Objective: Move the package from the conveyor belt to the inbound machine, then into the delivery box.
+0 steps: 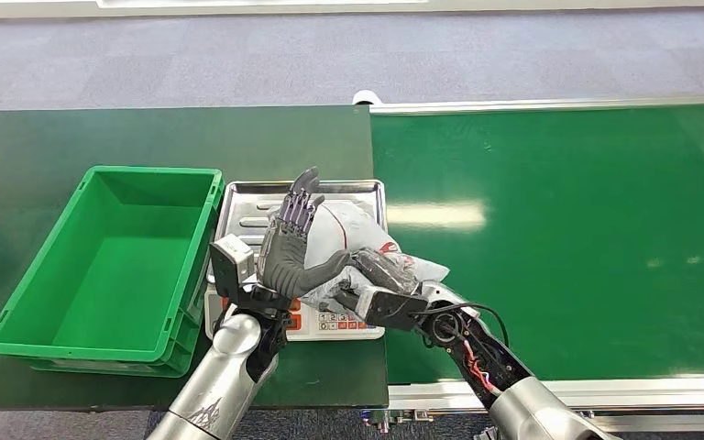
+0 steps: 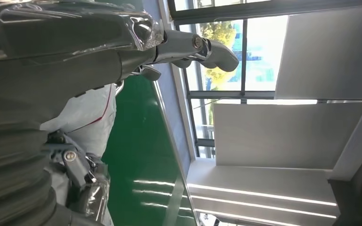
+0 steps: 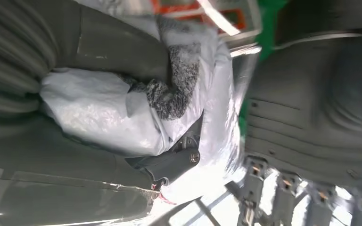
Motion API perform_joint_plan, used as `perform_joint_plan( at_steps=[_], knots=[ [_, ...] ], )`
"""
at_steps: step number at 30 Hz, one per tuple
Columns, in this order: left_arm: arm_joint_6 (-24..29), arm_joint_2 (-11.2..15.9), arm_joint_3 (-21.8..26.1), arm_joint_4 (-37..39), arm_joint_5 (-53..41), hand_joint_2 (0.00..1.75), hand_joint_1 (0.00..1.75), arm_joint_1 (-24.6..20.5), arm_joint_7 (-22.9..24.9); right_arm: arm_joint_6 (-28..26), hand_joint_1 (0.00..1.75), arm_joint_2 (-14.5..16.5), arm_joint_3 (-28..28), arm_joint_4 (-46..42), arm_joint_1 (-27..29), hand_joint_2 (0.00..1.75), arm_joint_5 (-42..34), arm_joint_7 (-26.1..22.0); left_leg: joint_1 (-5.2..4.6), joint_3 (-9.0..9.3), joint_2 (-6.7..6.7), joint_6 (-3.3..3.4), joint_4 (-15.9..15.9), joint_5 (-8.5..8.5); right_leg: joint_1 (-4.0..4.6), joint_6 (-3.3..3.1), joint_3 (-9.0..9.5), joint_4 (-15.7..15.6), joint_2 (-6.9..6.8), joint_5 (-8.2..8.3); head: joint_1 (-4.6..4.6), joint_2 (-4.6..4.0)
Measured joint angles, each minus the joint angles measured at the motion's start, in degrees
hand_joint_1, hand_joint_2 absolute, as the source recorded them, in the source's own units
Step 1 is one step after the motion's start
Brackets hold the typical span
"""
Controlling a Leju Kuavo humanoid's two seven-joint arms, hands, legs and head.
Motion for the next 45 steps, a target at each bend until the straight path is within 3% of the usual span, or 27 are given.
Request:
perform_joint_plan(
  at_steps=[6,13,25,31,37,45],
  knots=[
    [0.0,0.0,0.4,-1.0,-0.6,1.75,0.00,0.3,0.5,-12.9,0.00,0.5,0.8,0.5,0.0,1.75,7.5,2.4,0.00,0.02,-0.02,0.02,0.0,0.03,0.00,0.01,0.02,0.0,-0.01,0.01,0.01,0.00],
    [0.0,-0.1,0.9,-1.1,-0.9,1.75,0.00,0.3,0.6,-19.7,0.00,0.5,-2.4,-2.3,2.5,1.75,4.2,-1.4,-0.01,-0.06,-0.05,0.03,0.0,0.02,-0.01,0.02,-0.02,0.0,-0.03,0.00,0.00,0.00],
    [-1.3,-0.1,0.4,0.6,-6.4,1.75,0.00,-0.1,3.3,-5.3,0.00,0.2,-10.5,-16.1,10.2,1.75,-11.8,-3.2,-0.01,-0.20,-0.07,0.02,0.0,0.01,-0.01,0.02,-0.20,0.0,-0.04,-0.02,0.01,0.00],
    [1.5,0.3,-0.7,3.4,-15.2,1.75,0.00,-0.8,6.5,-1.5,0.00,0.0,-16.1,-24.7,15.9,1.75,-13.1,-1.2,-0.01,-0.25,-0.16,0.02,0.0,0.01,-0.02,0.03,-0.21,0.0,-0.07,-0.02,0.00,0.00],
    [5.8,0.6,-1.6,6.4,-28.9,1.75,0.00,-1.5,13.0,0.4,0.00,0.3,-22.0,-30.9,20.3,1.75,-13.3,-0.6,-0.01,-0.25,-0.18,0.02,0.0,0.01,-0.02,0.03,-0.21,0.0,-0.08,-0.02,0.00,0.00],
    [7.8,-0.1,-2.0,10.6,-44.6,1.75,0.00,-2.6,20.2,2.0,0.00,2.9,-29.0,-35.6,24.4,1.75,-13.8,1.5,-0.01,-0.21,-0.23,0.02,0.0,0.01,-0.02,0.03,-0.14,0.0,-0.11,-0.03,0.00,0.00]
  ],
)
